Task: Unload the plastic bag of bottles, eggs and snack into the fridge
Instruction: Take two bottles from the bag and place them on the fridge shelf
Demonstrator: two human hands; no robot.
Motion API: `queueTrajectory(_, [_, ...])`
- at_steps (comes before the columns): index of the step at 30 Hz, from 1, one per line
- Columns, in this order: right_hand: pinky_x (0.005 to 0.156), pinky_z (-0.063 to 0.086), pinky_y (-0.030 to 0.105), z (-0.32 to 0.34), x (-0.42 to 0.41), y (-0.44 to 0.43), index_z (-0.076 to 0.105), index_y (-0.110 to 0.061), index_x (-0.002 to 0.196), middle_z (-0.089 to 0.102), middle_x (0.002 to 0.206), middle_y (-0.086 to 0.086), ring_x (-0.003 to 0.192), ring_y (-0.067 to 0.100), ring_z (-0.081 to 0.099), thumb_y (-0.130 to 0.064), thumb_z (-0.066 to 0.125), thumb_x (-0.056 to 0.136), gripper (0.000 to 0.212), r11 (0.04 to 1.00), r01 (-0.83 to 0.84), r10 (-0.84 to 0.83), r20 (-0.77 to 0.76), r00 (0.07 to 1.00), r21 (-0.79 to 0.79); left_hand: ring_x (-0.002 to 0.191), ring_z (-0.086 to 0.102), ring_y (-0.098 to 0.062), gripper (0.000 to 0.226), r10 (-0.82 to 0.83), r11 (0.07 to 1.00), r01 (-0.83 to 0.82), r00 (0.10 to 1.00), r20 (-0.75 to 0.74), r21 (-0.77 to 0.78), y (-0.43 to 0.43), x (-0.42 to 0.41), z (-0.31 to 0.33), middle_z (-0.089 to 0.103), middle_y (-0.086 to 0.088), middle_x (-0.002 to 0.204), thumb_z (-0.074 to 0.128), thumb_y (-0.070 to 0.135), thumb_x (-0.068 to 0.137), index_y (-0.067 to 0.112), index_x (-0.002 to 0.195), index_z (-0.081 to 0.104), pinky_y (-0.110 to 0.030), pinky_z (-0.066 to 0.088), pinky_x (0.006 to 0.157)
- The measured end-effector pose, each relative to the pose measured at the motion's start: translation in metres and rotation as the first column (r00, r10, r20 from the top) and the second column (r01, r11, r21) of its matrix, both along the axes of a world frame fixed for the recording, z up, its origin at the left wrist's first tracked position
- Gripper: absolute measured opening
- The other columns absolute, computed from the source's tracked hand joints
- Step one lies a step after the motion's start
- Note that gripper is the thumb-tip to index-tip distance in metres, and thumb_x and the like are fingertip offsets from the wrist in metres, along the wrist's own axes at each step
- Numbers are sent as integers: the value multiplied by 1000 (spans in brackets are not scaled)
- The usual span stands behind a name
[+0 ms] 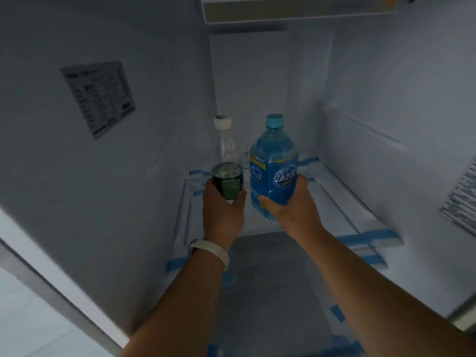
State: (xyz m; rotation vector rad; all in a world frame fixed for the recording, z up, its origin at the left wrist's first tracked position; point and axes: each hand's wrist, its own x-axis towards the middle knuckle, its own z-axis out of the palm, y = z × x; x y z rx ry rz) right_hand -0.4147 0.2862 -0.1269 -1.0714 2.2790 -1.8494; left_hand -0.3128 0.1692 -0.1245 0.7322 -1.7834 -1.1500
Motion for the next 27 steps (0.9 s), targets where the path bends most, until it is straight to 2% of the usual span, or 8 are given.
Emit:
queueTrajectory(3, [65, 43, 1, 3, -13, -14, 45, -40, 95, 57, 95, -25, 83, -24, 55, -23, 86, 74, 49, 1000, -14, 13, -22, 1000, -25, 104, 59, -13, 44, 22, 1000, -22, 1000, -2, -9, -18, -17, -7, 60, -1, 117, 72, 19, 92, 13, 129, 51, -22, 50, 89])
queueTrajectory(8, [70, 45, 4, 3, -40, -36, 43, -39, 107, 57, 104, -24, 90, -22, 55, -28, 85, 74, 55, 999, -48, 48, 4, 999, -19, 113, 59, -16, 52, 40, 999, -40, 999, -16, -22, -38, -36, -15, 59, -6, 127, 70, 24, 93, 12, 138, 47, -26, 48, 96])
queueTrajectory(13, [73, 48, 9, -2, -58, -50, 41, -27, 116, 58, 105, -20, 93, -13, 56, -34, 86, 73, 63, 999, -33, 32, 43, 999, 18, 113, 58, -18, 52, 54, 998, -54, 999, -5, -20, -44, -49, -16, 58, -8, 127, 70, 23, 93, 12, 138, 46, -24, 45, 95])
queueTrajectory(18, [77, 49, 21, 9, -60, -48, 36, -20, 120, 56, 114, -9, 97, 4, 58, -36, 85, 74, 70, 990, -94, 85, 89, 992, 107, 112, 59, -20, 53, 54, 998, -54, 999, 2, 28, -46, -50, -13, 59, -10, 126, 72, 21, 91, 11, 136, 47, -30, 50, 97])
queueTrajectory(21, [85, 55, 31, 22, -56, -44, 42, -13, 129, 61, 121, -4, 106, 13, 62, -47, 84, 67, 82, 978, -128, 111, 109, 988, 167, 108, 61, -22, 50, 54, 995, -54, 999, 1, 84, -41, -47, -1, 61, -11, 122, 74, 14, 88, 10, 132, 50, -31, 52, 93])
queueTrajectory(24, [80, 51, 22, 33, -46, -31, 43, -15, 126, 58, 112, -12, 99, 8, 60, -33, 81, 79, 62, 964, -155, 134, 111, 985, 215, 117, 59, -27, 74, 34, 984, -32, 999, -6, 176, -36, -46, 4, 57, -13, 135, 76, 20, 83, 10, 146, 38, -47, 54, 99])
queueTrajectory(26, [80, 44, 24, 36, -39, -20, 38, -12, 136, 49, 112, -10, 99, 9, 52, -29, 74, 86, 64, 964, -109, 90, 88, 992, 243, 129, 53, -25, 96, 39, 972, -32, 999, -23, 231, -30, -44, 7, 45, -11, 150, 77, 32, 81, 19, 157, 20, -48, 49, 105])
queueTrajectory(27, [80, 41, 24, 36, -36, -15, 38, -11, 138, 47, 113, -8, 100, 9, 49, -29, 72, 88, 62, 962, -77, 63, 62, 996, 260, 128, 54, -23, 92, 42, 974, -32, 998, -40, 223, -24, -41, 11, 47, -10, 149, 76, 32, 83, 19, 156, 22, -45, 49, 105])
